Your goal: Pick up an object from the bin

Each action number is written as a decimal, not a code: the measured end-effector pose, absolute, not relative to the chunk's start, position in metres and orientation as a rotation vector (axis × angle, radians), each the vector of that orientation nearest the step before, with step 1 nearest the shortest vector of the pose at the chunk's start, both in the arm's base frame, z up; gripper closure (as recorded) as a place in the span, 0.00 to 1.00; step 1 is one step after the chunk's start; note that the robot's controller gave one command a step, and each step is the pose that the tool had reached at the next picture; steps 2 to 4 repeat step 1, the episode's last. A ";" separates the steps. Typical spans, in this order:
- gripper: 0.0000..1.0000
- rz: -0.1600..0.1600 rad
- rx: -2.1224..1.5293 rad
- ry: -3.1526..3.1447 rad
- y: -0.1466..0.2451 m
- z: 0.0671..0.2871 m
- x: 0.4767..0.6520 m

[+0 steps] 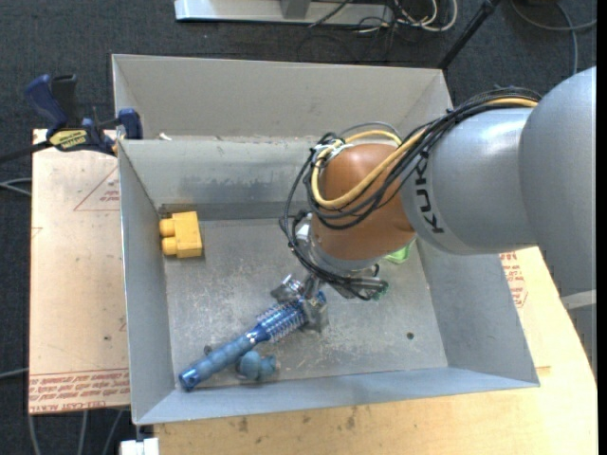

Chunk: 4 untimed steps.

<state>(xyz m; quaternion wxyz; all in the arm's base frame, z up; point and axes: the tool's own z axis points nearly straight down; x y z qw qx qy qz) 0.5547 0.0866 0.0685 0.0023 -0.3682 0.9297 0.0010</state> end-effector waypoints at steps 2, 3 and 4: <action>1.00 -0.002 -1.150 2.915 0.087 0.137 0.556; 1.00 -0.002 -1.150 2.915 0.087 0.137 0.556; 1.00 -0.002 -1.150 2.915 0.087 0.137 0.556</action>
Offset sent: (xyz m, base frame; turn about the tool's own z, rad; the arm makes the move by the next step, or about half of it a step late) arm -0.0001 0.0001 0.0653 0.0000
